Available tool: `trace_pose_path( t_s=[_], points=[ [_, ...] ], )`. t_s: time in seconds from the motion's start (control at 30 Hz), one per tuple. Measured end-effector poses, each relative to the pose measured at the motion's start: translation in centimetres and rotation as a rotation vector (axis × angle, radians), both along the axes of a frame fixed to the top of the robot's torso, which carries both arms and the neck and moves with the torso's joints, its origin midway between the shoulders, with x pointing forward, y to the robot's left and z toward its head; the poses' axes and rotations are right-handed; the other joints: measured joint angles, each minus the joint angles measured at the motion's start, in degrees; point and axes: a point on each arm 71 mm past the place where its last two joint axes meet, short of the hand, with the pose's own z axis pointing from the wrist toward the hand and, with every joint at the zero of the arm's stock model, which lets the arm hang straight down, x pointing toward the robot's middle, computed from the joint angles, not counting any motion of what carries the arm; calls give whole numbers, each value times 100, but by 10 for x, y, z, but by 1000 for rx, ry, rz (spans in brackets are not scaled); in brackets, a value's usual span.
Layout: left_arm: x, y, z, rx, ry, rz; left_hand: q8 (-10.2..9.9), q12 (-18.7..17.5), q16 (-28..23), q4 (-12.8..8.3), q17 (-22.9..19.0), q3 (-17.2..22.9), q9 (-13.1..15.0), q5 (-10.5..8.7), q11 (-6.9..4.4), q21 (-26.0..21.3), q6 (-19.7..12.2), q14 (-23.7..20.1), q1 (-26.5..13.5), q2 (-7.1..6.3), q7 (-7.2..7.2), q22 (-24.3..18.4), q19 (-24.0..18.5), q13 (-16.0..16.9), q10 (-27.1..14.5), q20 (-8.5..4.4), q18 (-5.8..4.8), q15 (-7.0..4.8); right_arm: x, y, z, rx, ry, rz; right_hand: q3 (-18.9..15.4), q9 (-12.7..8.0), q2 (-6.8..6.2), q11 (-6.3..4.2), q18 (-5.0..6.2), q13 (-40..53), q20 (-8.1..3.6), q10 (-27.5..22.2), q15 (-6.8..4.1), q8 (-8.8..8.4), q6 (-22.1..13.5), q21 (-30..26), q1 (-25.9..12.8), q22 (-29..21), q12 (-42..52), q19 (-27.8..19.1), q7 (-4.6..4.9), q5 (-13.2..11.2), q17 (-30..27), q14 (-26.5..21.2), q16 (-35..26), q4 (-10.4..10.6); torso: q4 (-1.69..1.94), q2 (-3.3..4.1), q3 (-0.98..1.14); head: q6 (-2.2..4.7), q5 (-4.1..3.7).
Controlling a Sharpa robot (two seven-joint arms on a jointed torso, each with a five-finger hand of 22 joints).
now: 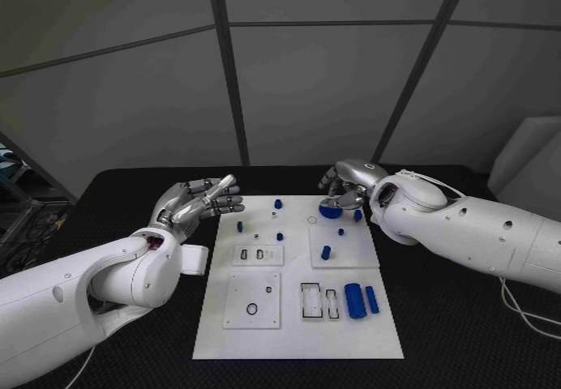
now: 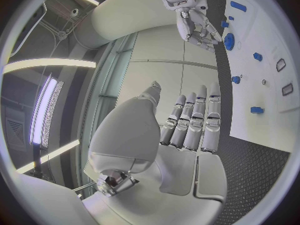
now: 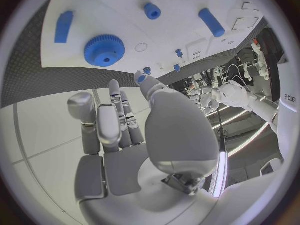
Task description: Assemble the parts on the task board
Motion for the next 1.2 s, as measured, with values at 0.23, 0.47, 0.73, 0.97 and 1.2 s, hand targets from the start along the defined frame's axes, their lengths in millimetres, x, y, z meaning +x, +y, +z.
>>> trace_pose_path(
  t_s=[0.23,0.47,0.73,0.97,1.2],
  points=[
    [1,-2,-1,-2,2,-6,0,0,0,0,5,0,0,0,0,0,0,0,0,0,0,0,0,0,0,0,0,0,0,-10,-2,17,40,-33,-1062,20,61,-175,-123,893,-131,389,-177,112,-69,297,352,508,889,359,-130,101,492,2,316,573,-35,14,22,0,-46],
    [2,-2,-2,-3,7,-10,0,0,0,0,5,0,0,0,0,0,0,0,0,0,0,1,0,0,0,0,0,0,6,-14,-8,-2,92,-67,-1562,20,104,-181,-269,3168,-101,-176,-177,284,-159,648,768,1129,3070,669,-135,186,1370,2,912,1299,-30,17,18,-45,-69],
    [3,-3,-3,-3,11,-14,0,0,1,0,4,0,0,0,0,0,0,0,0,0,0,1,0,0,0,0,0,0,11,-18,-13,-21,138,-96,-1581,19,135,-182,-267,3793,-96,-175,-176,312,-167,686,799,1216,3620,701,-126,186,1385,2,975,1320,-27,17,12,-75,-61],
    [3,-3,-3,-4,12,-16,0,0,1,0,9,0,0,0,0,0,0,0,0,0,0,1,0,0,0,0,0,0,14,-18,-17,-33,168,-110,-1581,24,171,-160,-267,4037,-103,-152,-176,363,-167,707,836,1268,3838,709,-126,221,1384,3,1003,1320,-31,15,12,-93,-58],
    [3,-3,-3,-3,14,-17,0,0,1,0,9,0,0,0,0,0,0,0,0,0,0,2,0,0,0,0,0,0,16,-16,-20,-48,196,-113,-1581,32,195,-160,-267,4140,-103,-152,-176,399,-167,707,860,1275,3903,709,-126,250,1384,3,1024,1320,-37,14,14,-102,-46]
  ],
)
